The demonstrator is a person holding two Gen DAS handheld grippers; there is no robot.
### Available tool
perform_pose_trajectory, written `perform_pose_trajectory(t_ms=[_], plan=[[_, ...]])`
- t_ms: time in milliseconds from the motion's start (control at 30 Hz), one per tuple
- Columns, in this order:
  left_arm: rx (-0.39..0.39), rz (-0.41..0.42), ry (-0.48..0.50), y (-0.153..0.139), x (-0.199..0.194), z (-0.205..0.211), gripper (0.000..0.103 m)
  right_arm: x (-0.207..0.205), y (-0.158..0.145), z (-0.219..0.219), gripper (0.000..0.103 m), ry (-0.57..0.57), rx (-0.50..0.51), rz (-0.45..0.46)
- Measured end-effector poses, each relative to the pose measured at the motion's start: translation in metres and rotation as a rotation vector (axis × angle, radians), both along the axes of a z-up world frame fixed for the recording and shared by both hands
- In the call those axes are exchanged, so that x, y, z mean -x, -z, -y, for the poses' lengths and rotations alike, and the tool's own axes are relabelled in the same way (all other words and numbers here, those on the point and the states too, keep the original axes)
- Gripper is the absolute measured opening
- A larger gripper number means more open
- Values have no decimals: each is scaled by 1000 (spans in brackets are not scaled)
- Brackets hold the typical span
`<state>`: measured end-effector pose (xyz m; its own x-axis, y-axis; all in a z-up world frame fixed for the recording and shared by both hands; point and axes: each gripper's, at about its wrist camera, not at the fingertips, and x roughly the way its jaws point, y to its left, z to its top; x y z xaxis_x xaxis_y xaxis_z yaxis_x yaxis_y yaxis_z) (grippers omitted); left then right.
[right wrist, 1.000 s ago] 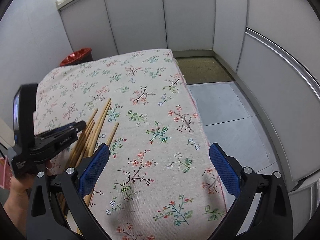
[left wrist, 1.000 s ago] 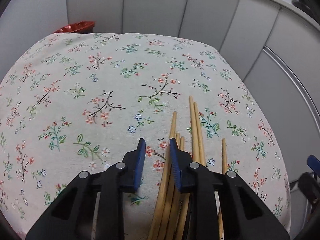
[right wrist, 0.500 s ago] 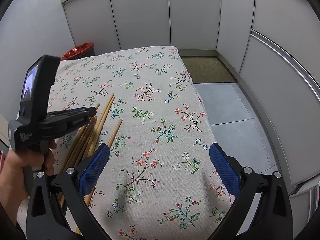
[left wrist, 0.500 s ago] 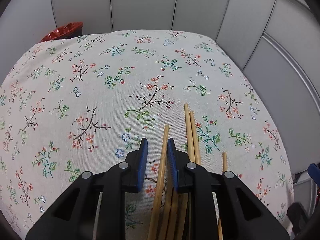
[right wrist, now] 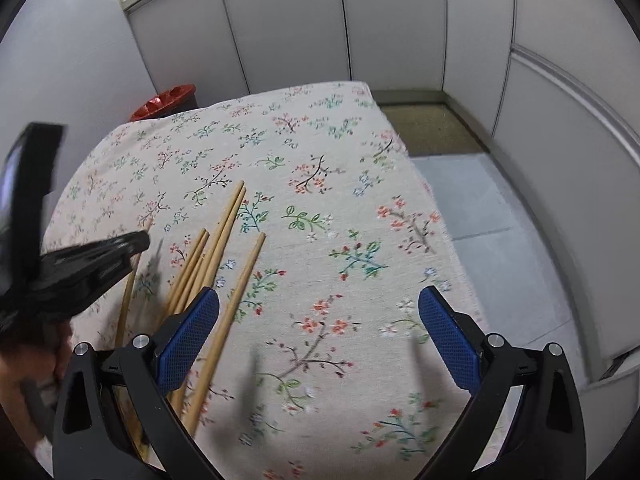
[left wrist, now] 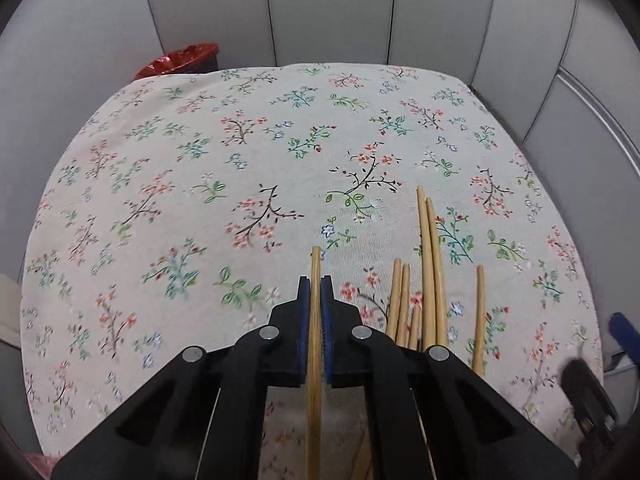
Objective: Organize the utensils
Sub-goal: 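Lift the chopstick with the left tool and carry it toward the basket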
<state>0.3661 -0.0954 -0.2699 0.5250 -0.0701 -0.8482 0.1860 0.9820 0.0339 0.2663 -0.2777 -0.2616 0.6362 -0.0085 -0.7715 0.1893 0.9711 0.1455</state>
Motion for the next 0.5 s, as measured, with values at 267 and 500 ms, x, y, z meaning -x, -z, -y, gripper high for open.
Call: perform_pose_trajectory(t_ms=[267, 500], plan=[[-28, 60, -16, -6, 32, -11, 5, -33, 19, -27, 62, -50, 20, -4], [-13, 47, -34, 0, 26, -18, 5, -50, 36, -36, 43, -45, 27, -39]])
